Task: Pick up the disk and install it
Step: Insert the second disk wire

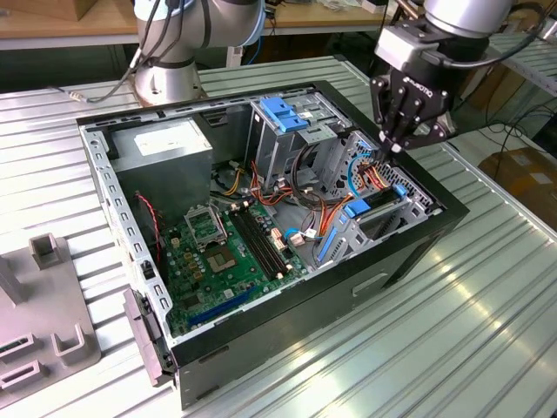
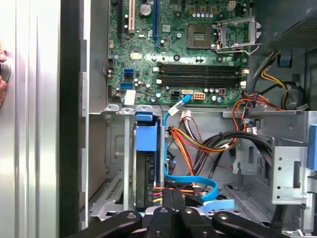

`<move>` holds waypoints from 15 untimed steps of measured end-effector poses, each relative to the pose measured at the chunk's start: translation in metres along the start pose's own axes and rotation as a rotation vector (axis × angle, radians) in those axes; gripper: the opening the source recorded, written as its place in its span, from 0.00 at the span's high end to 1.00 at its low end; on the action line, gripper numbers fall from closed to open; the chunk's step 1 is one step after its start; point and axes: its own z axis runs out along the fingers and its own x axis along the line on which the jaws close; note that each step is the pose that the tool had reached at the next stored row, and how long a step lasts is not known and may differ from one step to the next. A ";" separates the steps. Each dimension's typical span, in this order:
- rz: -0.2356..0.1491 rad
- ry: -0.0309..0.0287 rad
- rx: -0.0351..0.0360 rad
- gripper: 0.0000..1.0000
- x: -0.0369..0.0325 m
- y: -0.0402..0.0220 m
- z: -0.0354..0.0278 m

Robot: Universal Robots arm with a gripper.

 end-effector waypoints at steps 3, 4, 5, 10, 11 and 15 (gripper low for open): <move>-0.002 0.0042 -0.0015 0.90 -0.0111 -0.0002 -0.0015; -0.002 0.0077 -0.0016 0.90 -0.0139 -0.0003 -0.0017; -0.003 0.0144 -0.0017 0.90 -0.0172 -0.0004 -0.0020; -0.005 0.0703 -0.0030 0.90 -0.0258 -0.0008 -0.0020; -0.006 0.0735 -0.0030 0.89 -0.0266 -0.0009 -0.0015; -0.009 0.0808 -0.0030 0.70 -0.0343 -0.0019 0.0000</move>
